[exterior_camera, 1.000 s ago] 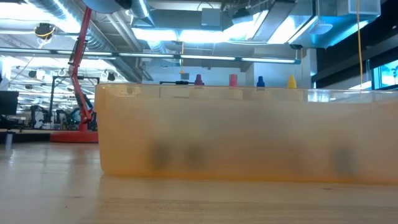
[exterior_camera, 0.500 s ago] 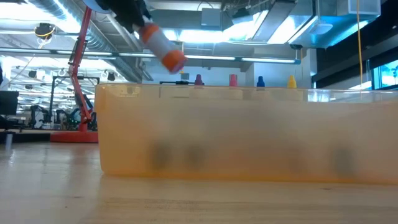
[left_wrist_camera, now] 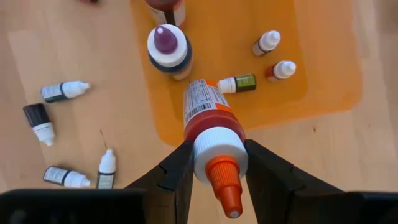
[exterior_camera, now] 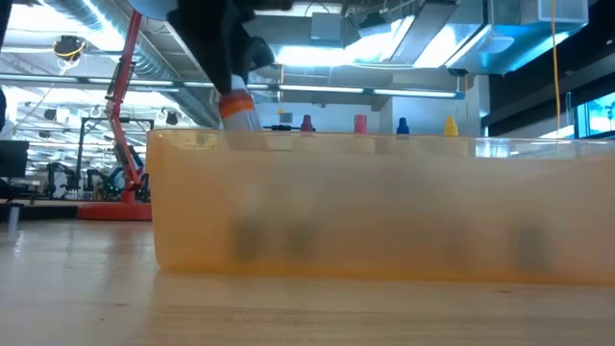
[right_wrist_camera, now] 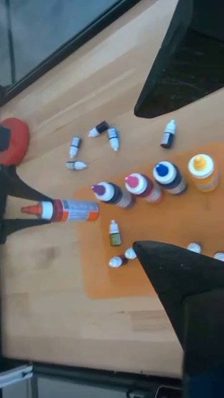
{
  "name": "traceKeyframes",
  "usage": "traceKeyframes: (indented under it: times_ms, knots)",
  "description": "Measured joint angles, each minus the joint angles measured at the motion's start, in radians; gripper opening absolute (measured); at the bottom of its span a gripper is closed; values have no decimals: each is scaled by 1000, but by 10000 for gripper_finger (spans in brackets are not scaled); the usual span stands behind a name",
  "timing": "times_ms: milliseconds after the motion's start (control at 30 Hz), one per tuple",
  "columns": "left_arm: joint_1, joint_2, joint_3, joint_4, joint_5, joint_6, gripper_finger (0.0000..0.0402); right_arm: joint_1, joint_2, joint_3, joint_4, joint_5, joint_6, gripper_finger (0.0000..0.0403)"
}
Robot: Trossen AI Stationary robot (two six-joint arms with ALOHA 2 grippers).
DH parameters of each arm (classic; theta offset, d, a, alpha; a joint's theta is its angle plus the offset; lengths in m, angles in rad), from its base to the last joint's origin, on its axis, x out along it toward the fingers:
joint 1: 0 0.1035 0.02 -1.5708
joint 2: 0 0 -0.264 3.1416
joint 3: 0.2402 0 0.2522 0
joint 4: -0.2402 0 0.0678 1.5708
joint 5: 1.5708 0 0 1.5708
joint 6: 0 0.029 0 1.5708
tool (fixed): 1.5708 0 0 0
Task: Pick & Place food coloring
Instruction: Put the big orange food coloring bottle into the orange bin
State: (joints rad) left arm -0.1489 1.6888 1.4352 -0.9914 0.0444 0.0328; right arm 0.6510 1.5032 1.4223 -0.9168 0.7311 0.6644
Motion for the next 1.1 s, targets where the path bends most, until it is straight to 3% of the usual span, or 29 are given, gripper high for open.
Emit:
traceKeyframes:
  times_ms: [400,1100]
  knots:
    - [1,132,62,-68,-43,15,124,0,0,0,-52,-28,41,339]
    - [3,158,60,-82,-81,19,141,0,1,0,-55,-54,38,339]
